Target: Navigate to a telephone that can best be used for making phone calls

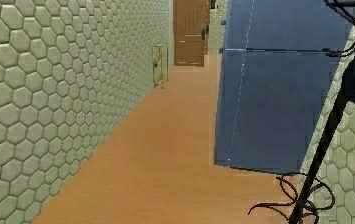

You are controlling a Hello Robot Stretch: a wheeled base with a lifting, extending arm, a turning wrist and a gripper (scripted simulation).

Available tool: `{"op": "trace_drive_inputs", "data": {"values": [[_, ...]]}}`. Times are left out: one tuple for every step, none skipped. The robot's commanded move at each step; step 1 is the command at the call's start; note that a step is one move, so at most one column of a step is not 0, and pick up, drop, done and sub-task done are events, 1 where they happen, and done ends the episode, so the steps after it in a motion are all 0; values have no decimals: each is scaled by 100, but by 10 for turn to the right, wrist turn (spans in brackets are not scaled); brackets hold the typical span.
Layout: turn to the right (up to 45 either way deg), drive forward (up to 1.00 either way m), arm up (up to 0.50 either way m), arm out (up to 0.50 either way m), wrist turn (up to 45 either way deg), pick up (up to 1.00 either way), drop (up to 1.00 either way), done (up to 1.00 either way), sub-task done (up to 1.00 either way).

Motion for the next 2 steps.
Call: {"op": "trace_drive_inputs", "data": {"values": [[30, 0, 0, 0, 0, 0, 0, 0, 0], [-60, 0, 0, 0, 0, 0, 0, 0, 0]]}}
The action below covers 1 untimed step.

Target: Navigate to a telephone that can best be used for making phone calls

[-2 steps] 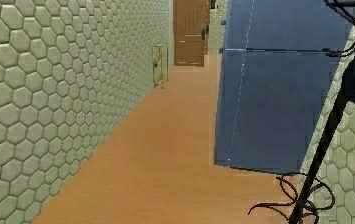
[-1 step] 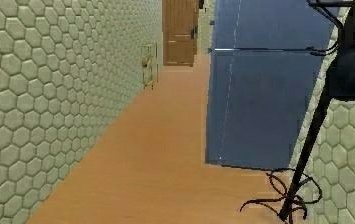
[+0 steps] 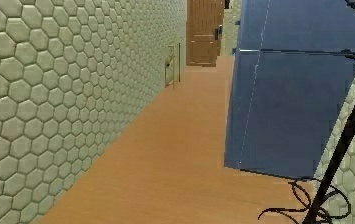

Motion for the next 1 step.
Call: {"op": "trace_drive_inputs", "data": {"values": [[0, 100, 0, 0, 0, 0, 0, 0, 0]]}}
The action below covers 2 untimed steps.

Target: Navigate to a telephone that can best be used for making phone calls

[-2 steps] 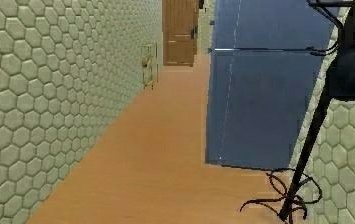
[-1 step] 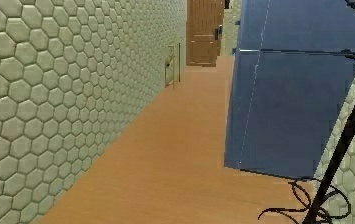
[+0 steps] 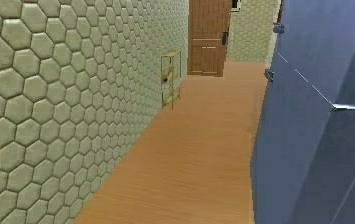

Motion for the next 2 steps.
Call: {"op": "trace_drive_inputs", "data": {"values": [[-120, 0, 0, 0, 0, 0, 0, 0, 0], [0, 5, 0, 0, 0, 0, 0, 0, 0]]}}
